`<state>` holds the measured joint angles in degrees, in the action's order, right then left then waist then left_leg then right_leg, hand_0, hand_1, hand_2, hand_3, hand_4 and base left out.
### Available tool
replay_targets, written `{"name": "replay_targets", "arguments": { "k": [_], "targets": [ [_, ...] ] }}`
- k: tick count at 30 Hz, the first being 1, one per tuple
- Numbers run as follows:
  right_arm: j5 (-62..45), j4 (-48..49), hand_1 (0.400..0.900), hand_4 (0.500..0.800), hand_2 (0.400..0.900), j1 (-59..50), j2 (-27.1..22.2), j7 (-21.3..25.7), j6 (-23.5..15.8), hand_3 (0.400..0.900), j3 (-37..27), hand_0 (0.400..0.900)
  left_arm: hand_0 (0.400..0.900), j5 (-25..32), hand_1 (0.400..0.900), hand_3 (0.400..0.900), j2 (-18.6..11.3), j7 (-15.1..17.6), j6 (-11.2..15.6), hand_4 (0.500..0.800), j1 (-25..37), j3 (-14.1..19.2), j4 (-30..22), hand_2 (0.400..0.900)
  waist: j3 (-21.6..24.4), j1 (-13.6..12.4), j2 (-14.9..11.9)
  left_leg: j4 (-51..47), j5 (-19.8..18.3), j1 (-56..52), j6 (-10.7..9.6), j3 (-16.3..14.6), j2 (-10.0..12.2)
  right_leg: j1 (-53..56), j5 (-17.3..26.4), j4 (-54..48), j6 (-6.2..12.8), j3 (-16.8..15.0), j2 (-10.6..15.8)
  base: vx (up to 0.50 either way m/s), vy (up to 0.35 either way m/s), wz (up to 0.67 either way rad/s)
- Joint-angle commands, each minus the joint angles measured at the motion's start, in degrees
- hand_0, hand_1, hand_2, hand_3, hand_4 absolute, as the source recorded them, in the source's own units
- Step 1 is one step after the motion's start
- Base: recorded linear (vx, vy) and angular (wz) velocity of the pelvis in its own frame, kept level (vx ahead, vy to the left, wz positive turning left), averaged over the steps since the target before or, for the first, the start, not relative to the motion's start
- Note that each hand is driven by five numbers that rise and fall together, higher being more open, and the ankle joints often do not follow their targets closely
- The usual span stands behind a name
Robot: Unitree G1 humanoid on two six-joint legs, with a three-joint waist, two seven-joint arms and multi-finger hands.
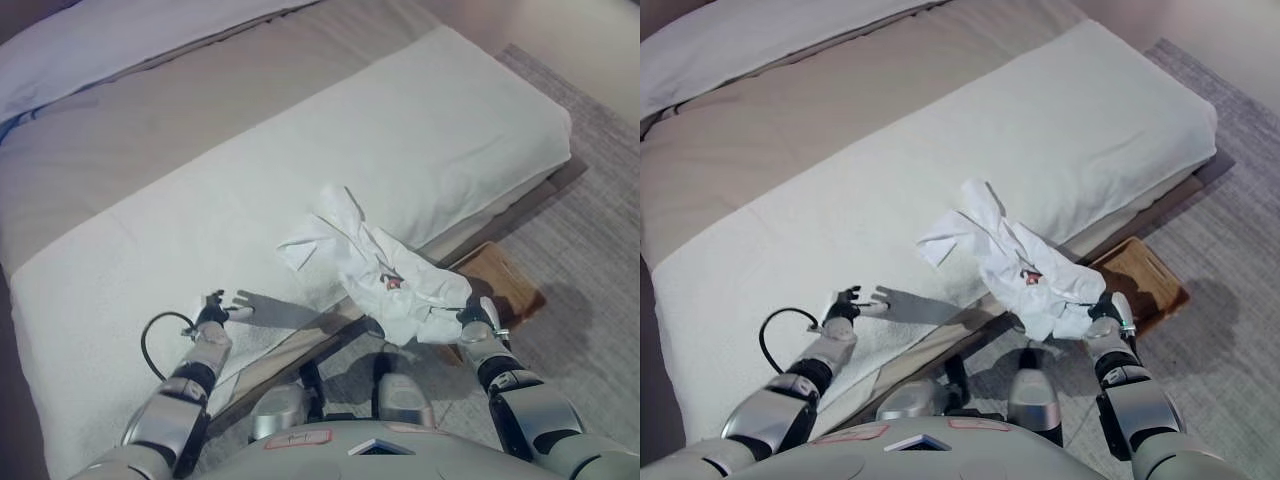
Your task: Put the clothes on the bed into the basket.
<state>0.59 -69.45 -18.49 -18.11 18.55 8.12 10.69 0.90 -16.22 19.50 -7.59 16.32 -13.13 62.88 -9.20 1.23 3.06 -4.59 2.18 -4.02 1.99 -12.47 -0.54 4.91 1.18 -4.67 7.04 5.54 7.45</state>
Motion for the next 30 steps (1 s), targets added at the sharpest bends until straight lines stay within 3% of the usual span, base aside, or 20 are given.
{"name": "replay_targets", "arguments": {
  "k": [1, 7, 18, 30],
  "targets": [
    [0.8, -2.4, 0.400, 0.500, 0.400, -8.7, -3.9, 2.9, -1.9, 0.400, 2.9, 0.400, 0.900, 0.1, 0.900, 0.900, -1.7, 2.9, 0.5, 0.800, 1.3, 0.1, 2.2, 0.900, 6.2, -0.6, 0.3, -0.3, -0.8, 1.4, -2.9, 5.8, 0.9, -2.2, -0.8, 0.9, -1.38, -1.9, -2.0, 0.09, -0.123, 0.07],
    [1.7, -6.1, 0.400, 0.500, 0.400, -13.9, -4.3, 4.1, -0.3, 0.400, 4.3, 0.400, 0.900, 1.0, 0.900, 0.900, -0.5, 4.1, -0.3, 0.800, 5.6, -0.7, 5.3, 0.900, 6.8, -0.1, 0.0, -0.4, -1.0, 0.3, -3.8, 6.5, 1.8, -0.3, -0.6, -0.3, -1.82, -0.9, -2.8, 0.03, -0.121, 0.10],
    [4.9, -16.3, 0.400, 0.500, 0.400, -28.3, -6.1, 5.7, 4.7, 0.400, 8.2, 0.400, 0.900, 3.7, 0.900, 0.900, 0.8, 6.3, -2.7, 0.800, 20.0, -3.6, 13.0, 0.900, 7.0, 0.7, 1.3, -0.4, -0.4, 1.1, -5.4, 6.6, 3.2, -0.7, -1.3, -0.3, -2.28, -0.4, -3.8, 0.01, -0.066, 0.07],
    [4.3, -19.4, 0.400, 0.500, 0.400, -30.5, -11.0, 5.1, 6.3, 0.400, 7.1, 0.400, 0.900, 3.5, 0.900, 0.900, 0.1, 5.2, -3.2, 0.800, 23.5, -4.3, 14.6, 0.900, 7.0, 1.9, 3.0, -0.4, -0.3, 1.3, -6.0, 6.5, 3.6, -0.9, -1.8, -0.3, -2.28, -0.6, -4.2, 0.01, -0.030, 0.00]
  ]
}}
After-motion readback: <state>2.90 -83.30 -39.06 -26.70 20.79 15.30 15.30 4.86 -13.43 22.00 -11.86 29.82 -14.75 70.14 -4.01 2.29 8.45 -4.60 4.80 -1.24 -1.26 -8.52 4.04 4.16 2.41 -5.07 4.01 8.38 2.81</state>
